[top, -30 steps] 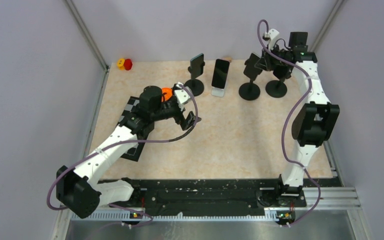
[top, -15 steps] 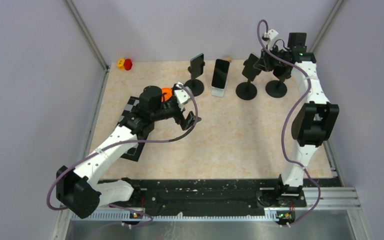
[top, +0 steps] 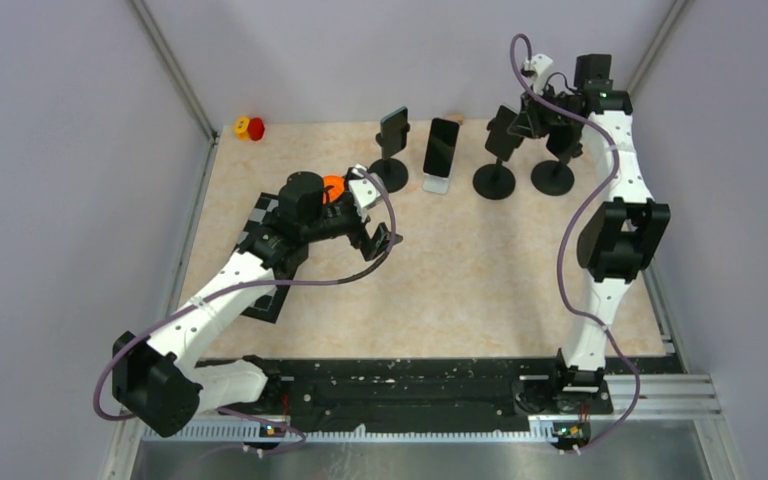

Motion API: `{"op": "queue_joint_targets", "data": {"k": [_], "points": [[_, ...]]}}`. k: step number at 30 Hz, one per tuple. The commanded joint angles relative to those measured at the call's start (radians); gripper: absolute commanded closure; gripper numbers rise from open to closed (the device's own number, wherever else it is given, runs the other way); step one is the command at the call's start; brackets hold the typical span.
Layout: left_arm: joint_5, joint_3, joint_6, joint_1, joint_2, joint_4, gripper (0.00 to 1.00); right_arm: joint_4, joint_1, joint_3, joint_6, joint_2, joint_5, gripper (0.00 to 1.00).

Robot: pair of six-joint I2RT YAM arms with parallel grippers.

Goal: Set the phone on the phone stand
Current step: Place the phone stand with the phone at the center of the board.

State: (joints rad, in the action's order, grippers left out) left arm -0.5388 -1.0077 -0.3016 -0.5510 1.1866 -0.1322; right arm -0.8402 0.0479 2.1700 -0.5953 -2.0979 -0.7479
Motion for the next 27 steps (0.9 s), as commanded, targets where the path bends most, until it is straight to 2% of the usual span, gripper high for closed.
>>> {"op": "queue_joint_targets", "data": {"k": [1, 14, 21, 27], "points": [[-0.021, 0.003, -0.004, 0.004, -0.033, 0.038, 0.01, -0.042, -0.006, 0.068, -0.046, -0.012, 0.009, 1.0], [-0.025, 0.004, 0.001, 0.004, -0.036, 0.039, 0.01, -0.105, -0.012, 0.12, -0.064, -0.024, 0.063, 0.98], [-0.005, 0.007, -0.003, 0.004, -0.045, 0.038, 0.01, -0.081, -0.012, 0.11, -0.029, -0.001, 0.053, 0.74], [0.016, 0.019, 0.005, 0.009, -0.06, 0.054, 0.01, -0.04, -0.011, 0.068, 0.003, 0.061, 0.037, 0.44]]}}
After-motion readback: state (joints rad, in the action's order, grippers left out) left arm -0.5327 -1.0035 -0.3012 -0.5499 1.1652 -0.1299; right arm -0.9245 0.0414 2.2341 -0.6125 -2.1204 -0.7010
